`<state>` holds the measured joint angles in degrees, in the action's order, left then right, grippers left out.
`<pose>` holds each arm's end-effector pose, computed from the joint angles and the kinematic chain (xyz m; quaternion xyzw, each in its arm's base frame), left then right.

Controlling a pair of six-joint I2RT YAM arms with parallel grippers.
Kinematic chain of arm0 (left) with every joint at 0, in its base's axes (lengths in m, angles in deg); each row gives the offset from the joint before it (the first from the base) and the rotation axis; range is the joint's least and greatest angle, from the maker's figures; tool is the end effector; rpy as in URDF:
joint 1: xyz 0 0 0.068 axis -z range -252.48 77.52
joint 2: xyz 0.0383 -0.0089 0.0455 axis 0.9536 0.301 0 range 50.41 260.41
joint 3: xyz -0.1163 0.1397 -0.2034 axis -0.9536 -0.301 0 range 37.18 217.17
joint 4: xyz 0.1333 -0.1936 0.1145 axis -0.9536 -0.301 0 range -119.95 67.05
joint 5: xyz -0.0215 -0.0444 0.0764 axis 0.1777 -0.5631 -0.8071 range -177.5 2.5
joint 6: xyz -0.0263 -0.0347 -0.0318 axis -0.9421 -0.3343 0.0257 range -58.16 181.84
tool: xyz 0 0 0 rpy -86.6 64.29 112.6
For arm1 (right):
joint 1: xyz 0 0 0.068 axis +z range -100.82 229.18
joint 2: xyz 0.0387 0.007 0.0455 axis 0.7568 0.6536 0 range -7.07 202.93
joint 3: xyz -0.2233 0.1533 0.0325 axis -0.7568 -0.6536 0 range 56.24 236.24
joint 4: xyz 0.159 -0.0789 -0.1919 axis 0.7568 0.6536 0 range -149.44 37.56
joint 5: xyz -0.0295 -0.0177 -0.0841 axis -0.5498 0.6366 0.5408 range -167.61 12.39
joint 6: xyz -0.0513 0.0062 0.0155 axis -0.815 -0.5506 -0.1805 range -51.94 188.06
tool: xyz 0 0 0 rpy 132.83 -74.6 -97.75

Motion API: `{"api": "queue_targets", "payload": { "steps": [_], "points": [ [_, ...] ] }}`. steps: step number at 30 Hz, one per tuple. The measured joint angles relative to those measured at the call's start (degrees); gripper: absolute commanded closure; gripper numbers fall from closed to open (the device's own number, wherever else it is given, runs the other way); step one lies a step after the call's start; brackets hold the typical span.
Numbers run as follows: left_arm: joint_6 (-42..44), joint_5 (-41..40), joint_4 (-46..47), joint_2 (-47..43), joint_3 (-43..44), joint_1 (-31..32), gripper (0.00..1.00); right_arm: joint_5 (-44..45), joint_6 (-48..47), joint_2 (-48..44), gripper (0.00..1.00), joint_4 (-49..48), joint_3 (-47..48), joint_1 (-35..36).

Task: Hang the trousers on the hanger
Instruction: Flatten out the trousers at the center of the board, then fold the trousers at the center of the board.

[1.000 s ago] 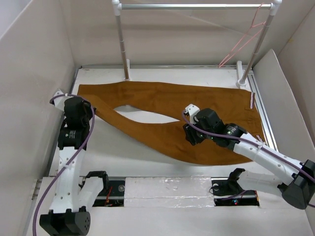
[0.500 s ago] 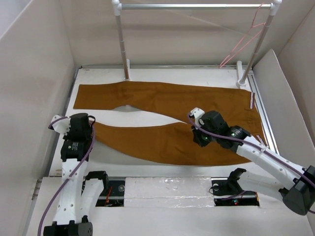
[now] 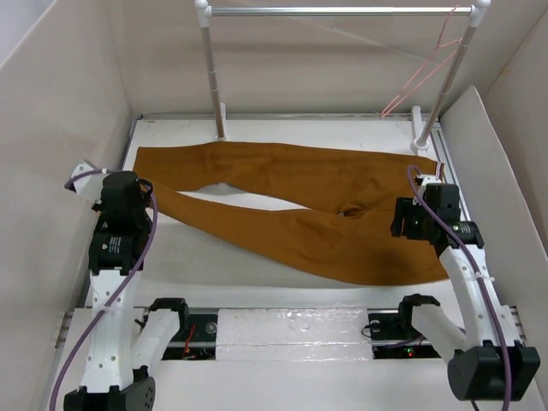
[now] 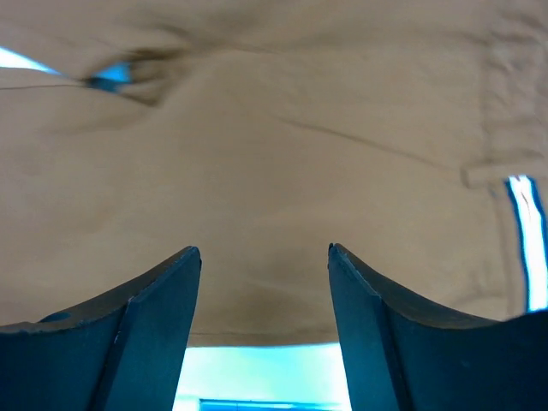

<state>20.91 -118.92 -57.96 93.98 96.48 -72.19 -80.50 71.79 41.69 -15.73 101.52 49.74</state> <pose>0.1470 0.0177 0.3851 -0.4195 0.6818 0.0106 0.5992 0.1685 0.0034 0.2767 0.0165 0.9306 0.0371 0.3638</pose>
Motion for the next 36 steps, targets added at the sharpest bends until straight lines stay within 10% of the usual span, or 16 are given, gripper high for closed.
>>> {"api": "queue_targets", "payload": {
  "steps": [19, 36],
  "points": [
    [8.1, 5.9, -0.2, -6.3, -5.5, 16.3, 1.0, 13.3, 10.9, 22.4, 0.39, 8.3, 2.2, -40.5],
    [9.7, 1.5, 0.2, -4.3, -1.9, 23.4, 1.0, 16.7, 20.2, 30.3, 0.43, 8.6, 0.7, -42.0]
  ]
}}
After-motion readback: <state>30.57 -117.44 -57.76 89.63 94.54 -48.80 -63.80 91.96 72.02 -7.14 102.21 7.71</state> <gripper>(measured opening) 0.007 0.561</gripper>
